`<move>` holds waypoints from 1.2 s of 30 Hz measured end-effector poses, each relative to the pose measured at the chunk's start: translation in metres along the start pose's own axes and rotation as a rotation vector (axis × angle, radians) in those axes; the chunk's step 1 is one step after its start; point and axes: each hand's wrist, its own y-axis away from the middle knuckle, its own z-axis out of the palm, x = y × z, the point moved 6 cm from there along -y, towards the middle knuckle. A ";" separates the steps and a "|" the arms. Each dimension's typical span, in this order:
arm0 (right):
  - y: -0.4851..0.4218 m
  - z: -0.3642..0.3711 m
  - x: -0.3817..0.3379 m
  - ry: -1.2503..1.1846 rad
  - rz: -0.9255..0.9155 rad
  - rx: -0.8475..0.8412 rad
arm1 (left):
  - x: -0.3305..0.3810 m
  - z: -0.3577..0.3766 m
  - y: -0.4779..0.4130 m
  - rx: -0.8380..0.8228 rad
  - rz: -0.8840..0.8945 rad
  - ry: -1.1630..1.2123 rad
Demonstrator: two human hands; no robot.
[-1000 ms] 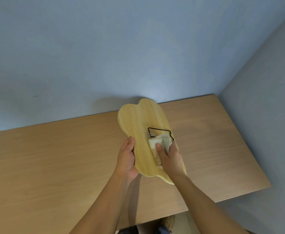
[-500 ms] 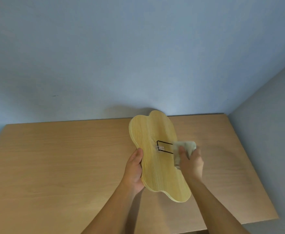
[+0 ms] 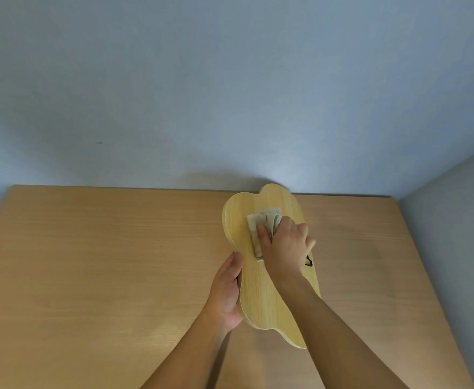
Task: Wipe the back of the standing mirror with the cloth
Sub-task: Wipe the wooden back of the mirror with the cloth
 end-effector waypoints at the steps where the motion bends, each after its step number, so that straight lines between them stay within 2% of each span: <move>1: -0.002 -0.001 0.002 0.024 0.017 -0.001 | -0.001 -0.002 -0.001 0.011 -0.005 -0.005; 4: -0.005 -0.003 -0.004 0.003 0.064 0.008 | -0.002 -0.006 -0.002 0.039 -0.020 -0.027; 6: -0.009 -0.007 -0.013 -0.167 0.106 0.026 | -0.002 -0.008 -0.003 0.057 -0.028 -0.036; 8: -0.013 -0.004 -0.032 -0.439 0.125 -0.063 | -0.002 -0.011 -0.003 0.078 -0.028 -0.027; 10: -0.017 0.004 -0.052 -0.546 0.088 -0.176 | -0.003 -0.012 -0.005 0.089 -0.029 -0.002; 14: -0.027 0.026 -0.055 -0.205 0.024 -0.234 | -0.003 -0.012 -0.005 0.080 -0.035 0.030; 17: -0.037 0.035 -0.035 0.008 0.011 -0.193 | -0.003 -0.016 -0.005 0.078 -0.040 0.036; 19: -0.047 0.037 -0.017 0.060 0.035 -0.170 | -0.001 -0.018 -0.005 0.081 -0.044 0.028; 26: -0.071 0.031 0.063 0.045 0.324 -0.190 | 0.000 -0.018 -0.005 0.066 -0.045 0.042; 28: -0.076 0.027 0.055 -0.042 0.294 -0.184 | 0.001 -0.018 -0.004 0.049 -0.048 0.052; 32: -0.069 0.022 -0.004 -0.393 0.118 -0.245 | 0.003 -0.017 -0.003 0.034 -0.054 0.063; 34: -0.057 0.029 -0.033 -0.471 0.004 -0.345 | 0.002 -0.019 -0.004 0.040 -0.053 0.060; 36: -0.050 0.040 -0.042 -0.436 -0.085 -0.385 | 0.002 -0.020 -0.004 0.050 -0.051 0.061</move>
